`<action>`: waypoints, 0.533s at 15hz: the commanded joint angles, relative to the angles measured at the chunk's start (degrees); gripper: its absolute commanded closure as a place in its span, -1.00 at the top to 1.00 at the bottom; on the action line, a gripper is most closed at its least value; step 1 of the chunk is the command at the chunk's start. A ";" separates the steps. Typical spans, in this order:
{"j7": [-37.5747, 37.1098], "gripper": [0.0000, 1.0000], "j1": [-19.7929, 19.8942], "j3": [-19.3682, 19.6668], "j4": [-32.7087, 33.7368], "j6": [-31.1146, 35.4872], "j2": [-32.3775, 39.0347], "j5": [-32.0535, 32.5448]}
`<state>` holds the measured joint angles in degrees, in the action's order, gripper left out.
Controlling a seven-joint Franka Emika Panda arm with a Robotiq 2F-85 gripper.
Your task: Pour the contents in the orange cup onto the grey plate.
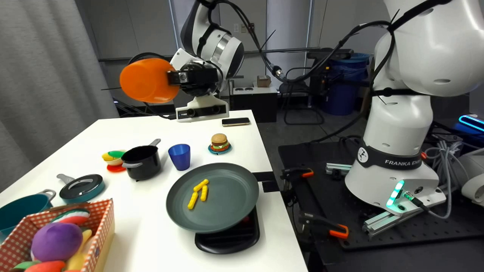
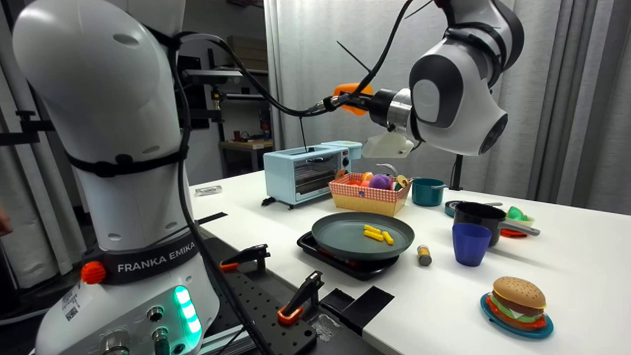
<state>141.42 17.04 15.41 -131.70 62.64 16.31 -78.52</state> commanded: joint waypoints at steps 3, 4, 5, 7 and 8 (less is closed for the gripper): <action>-5.82 -0.97 -2.67 0.04 -0.02 9.71 -1.91 -4.23; -6.81 -0.97 -3.19 -0.04 -0.13 12.43 -2.31 -4.58; -8.08 -0.97 -3.89 -0.12 -0.41 16.04 -2.97 -5.05; -10.64 -0.97 -5.10 -0.42 -0.60 22.52 -3.95 -5.26; -11.82 -0.97 -5.62 -0.69 -0.62 25.37 -4.43 -5.02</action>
<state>134.18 13.30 15.07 -131.66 80.23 14.81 -82.51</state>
